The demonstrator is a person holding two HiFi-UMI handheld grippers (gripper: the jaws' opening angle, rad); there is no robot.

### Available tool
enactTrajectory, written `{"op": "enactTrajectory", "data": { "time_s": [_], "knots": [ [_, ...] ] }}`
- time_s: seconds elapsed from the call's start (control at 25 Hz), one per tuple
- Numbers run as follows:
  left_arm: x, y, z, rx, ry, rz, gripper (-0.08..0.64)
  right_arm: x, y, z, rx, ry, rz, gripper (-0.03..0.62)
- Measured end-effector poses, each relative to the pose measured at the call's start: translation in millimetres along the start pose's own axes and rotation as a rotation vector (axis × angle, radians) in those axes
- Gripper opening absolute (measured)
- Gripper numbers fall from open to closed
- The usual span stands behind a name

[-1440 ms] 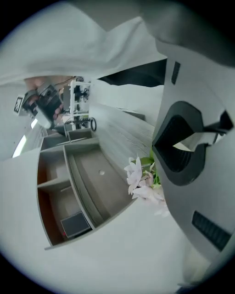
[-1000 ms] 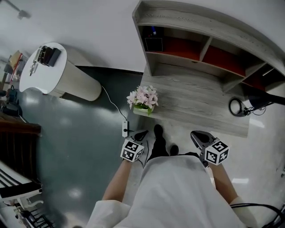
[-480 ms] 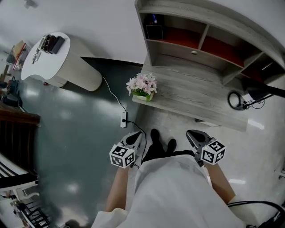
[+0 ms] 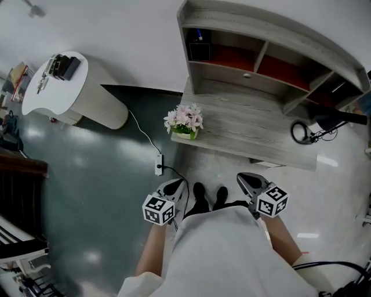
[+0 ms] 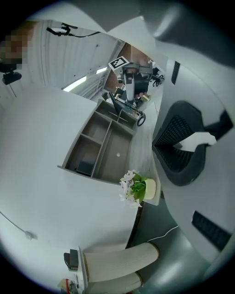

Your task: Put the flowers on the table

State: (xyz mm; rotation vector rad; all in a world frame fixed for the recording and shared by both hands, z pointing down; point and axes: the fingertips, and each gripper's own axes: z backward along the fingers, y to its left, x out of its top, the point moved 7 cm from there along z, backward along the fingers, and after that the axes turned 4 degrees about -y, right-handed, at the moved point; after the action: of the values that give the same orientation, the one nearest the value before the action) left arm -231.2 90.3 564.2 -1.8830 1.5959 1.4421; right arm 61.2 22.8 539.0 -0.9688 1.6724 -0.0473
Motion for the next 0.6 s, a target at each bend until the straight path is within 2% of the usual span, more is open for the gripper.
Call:
{"op": "enactTrajectory", "data": {
  "time_s": [0.44, 0.6],
  "knots": [
    [16.9, 8.3, -4.8, -0.037, 0.005, -0.053, 0.009, 13.9, 2.8, -13.9, -0.032, -0.051, -0.028, 0.018],
    [16.7, 11.1, -3.0, -0.04, 0.005, -0.046, 0.009, 18.3, 5.2, -18.2, -0.035, -0.068, -0.026, 0.018]
  ]
}}
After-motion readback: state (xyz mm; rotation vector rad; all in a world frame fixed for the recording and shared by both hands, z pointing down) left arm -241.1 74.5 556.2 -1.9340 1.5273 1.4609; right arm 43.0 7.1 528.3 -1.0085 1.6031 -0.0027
